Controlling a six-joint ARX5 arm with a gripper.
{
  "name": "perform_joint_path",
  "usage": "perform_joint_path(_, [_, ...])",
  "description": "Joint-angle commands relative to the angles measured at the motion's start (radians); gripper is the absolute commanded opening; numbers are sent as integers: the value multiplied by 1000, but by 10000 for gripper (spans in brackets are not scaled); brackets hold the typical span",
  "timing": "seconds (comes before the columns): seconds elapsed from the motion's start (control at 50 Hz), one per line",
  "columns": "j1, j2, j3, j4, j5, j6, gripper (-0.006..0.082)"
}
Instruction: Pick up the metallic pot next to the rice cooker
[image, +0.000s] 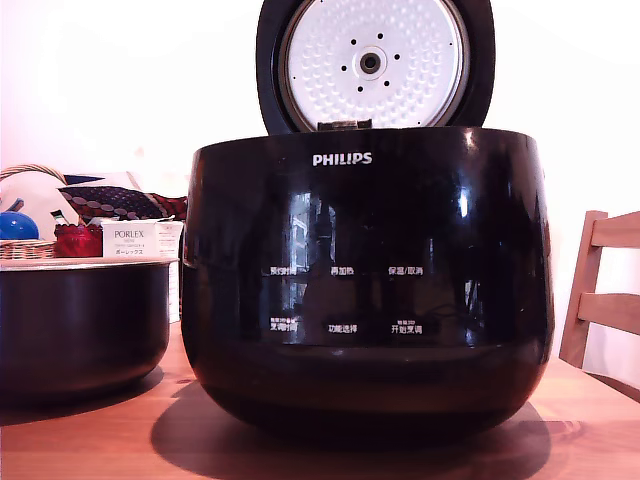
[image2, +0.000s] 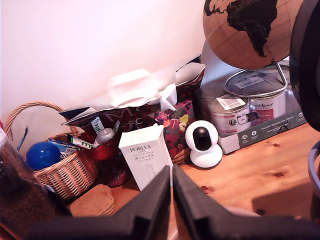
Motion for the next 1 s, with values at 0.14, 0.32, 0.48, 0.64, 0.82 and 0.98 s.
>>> perform_joint_path(0.14, [7, 3, -12, 17, 6, 8, -20])
perform_joint_path(0.32, [7, 3, -12, 18, 28, 10, -20])
perform_joint_path(0.48, [7, 3, 5, -2, 93, 105, -21])
perform_joint_path(0.64, [7, 5, 68, -168, 213, 354, -22])
perform_joint_path(0.82, [7, 35, 167, -504, 306, 600, -21])
perform_joint_path(0.98, [7, 117, 217, -696, 318, 613, 171])
